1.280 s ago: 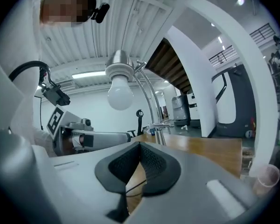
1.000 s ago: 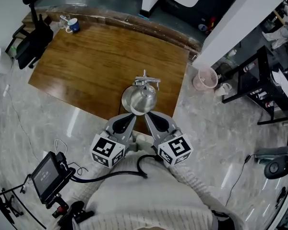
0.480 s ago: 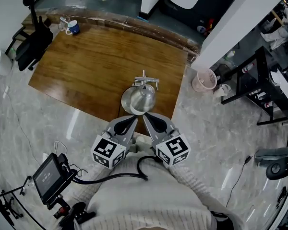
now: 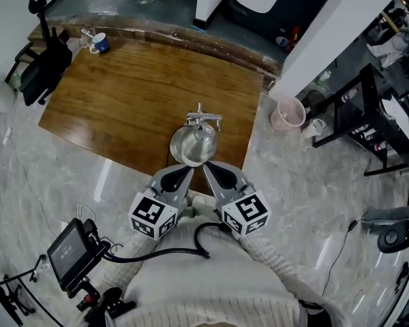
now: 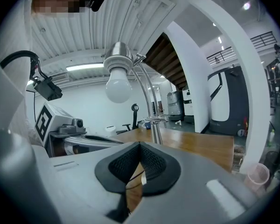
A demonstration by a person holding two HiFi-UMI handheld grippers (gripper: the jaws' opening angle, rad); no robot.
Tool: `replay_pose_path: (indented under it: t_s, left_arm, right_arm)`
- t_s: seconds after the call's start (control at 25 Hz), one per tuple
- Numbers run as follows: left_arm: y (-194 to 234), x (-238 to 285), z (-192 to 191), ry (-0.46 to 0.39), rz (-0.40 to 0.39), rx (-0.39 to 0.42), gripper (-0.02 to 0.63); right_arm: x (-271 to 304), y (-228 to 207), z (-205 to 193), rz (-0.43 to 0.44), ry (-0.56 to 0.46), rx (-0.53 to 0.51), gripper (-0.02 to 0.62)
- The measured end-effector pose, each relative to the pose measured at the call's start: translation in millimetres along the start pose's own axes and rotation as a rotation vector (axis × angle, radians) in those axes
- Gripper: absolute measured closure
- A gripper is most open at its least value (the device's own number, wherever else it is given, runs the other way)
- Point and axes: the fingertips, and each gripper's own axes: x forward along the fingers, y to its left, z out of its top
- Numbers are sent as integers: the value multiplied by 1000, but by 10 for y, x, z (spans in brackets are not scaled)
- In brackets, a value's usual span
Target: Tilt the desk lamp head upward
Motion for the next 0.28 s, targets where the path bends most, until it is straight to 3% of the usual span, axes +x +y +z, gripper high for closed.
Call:
replay_pose_path:
  t_s: [0.28]
  left_arm:
    - [-75, 14, 24, -11, -17, 41, 598]
  right_arm:
    - [11, -21, -18, 3, 17, 0, 597]
